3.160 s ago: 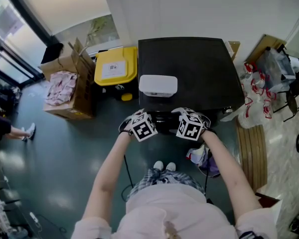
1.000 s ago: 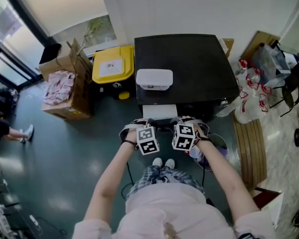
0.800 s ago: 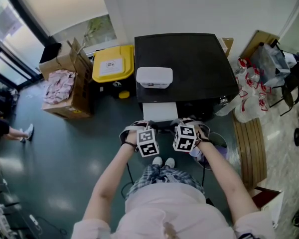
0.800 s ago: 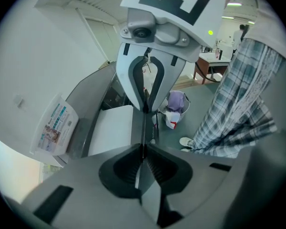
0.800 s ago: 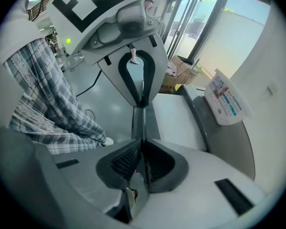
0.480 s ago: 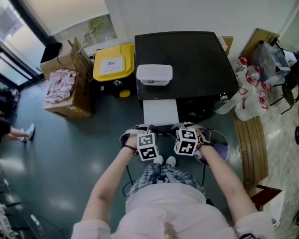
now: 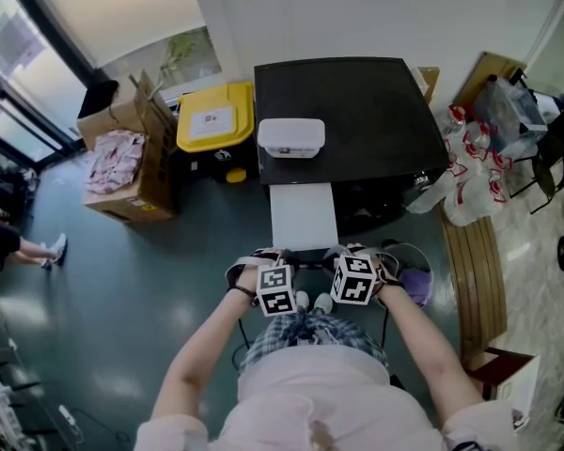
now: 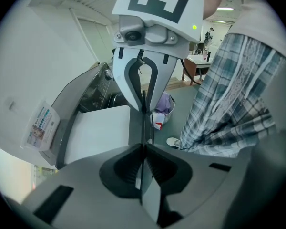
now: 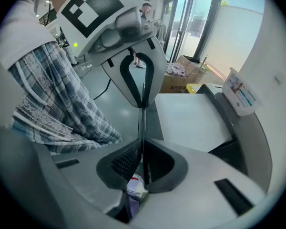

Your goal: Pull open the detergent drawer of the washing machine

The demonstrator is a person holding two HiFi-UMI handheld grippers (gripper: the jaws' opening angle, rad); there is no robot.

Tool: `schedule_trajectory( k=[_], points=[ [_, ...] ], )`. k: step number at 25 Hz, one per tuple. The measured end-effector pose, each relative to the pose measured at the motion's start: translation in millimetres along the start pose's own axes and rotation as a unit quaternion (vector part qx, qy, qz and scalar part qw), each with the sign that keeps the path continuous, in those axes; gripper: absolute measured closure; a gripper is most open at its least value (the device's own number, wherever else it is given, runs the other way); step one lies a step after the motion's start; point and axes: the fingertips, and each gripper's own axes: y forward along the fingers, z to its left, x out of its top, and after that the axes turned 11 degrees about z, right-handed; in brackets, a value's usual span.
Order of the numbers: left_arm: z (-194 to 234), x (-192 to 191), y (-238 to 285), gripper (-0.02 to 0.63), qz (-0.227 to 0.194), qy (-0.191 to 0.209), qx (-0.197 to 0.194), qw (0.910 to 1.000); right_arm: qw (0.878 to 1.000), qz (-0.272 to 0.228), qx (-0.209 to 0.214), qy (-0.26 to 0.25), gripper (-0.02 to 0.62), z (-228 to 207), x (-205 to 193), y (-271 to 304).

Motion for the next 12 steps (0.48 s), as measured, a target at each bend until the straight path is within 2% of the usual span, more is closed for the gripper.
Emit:
schedule_trajectory(
  k=[12],
  points=[
    [-3.2, 2.7, 4.2, 0.551, -0.002, 0.001, -0.017, 0.9998, 1.0, -0.008, 0.01, 0.007, 0.548, 1.8, -4.8, 2.2]
  ],
)
